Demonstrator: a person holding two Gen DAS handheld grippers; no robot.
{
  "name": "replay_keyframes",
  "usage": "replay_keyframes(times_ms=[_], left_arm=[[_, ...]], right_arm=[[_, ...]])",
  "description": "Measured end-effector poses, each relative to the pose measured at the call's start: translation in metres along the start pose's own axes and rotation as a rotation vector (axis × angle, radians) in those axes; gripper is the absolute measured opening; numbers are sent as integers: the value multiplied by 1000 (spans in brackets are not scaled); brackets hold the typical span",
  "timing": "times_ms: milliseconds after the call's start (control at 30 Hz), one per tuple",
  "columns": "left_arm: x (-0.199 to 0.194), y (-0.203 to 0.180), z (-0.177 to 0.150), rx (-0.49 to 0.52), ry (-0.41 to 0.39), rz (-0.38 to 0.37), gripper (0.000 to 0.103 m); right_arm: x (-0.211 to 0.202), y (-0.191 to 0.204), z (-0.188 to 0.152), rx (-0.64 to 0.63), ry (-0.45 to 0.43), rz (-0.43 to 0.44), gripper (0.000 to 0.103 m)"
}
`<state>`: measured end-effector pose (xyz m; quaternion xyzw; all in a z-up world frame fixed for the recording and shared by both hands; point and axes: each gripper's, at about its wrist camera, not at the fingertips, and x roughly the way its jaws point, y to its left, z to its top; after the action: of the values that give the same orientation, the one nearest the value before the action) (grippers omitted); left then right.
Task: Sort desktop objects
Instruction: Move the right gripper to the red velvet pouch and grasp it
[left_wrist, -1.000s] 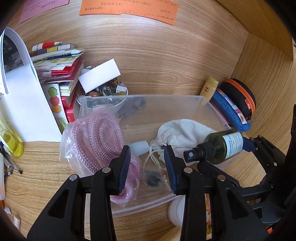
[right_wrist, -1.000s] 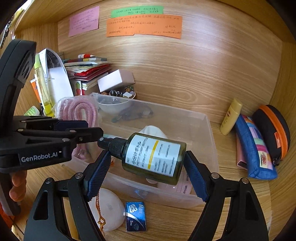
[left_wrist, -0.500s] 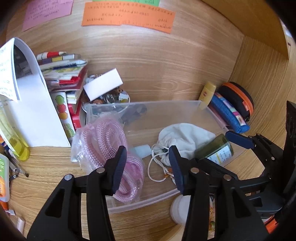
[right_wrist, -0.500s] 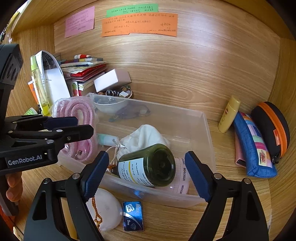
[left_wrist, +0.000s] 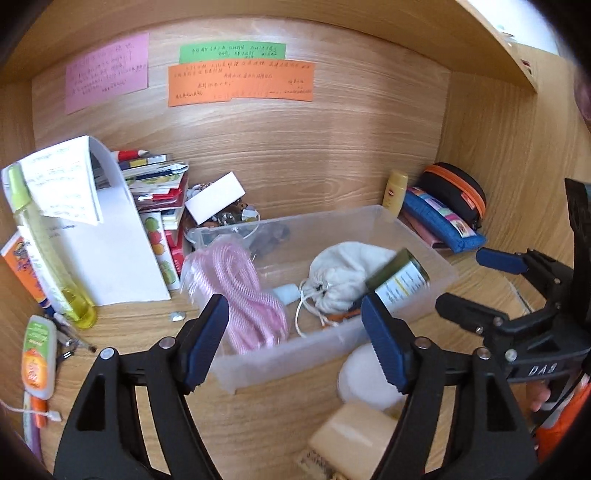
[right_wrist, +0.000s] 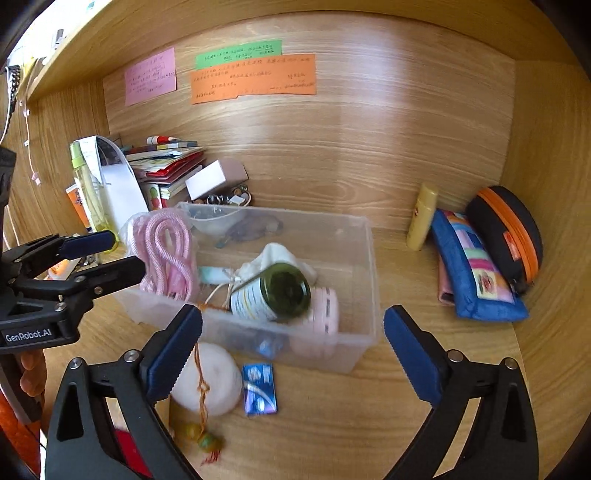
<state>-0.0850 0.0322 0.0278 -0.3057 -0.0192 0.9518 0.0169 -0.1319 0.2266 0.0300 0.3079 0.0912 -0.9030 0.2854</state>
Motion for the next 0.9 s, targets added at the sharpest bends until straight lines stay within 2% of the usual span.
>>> replay_keyframes(times_ms=[167, 267, 367, 533, 767, 900], left_arm=[[-16, 8, -15, -16, -2, 27, 82], [-22, 17, -25, -42, 4, 79, 82], [-25, 26, -34, -73, 25, 99, 82], [-35, 32, -53, -85, 46, 129, 82], [-54, 32, -69, -84, 35, 156, 82], [-67, 32, -76, -83, 17, 177, 82]], right_arm=[[-12, 4, -23, 20, 11, 1, 99], [-13, 11, -41, 17, 44, 17, 99], [-16, 21, -56, 12, 73, 55, 99], [-26, 39, -79, -25, 84, 32, 99], [-38, 61, -92, -22, 117, 176, 99], [-33, 76, -96, -37, 140, 222, 99]])
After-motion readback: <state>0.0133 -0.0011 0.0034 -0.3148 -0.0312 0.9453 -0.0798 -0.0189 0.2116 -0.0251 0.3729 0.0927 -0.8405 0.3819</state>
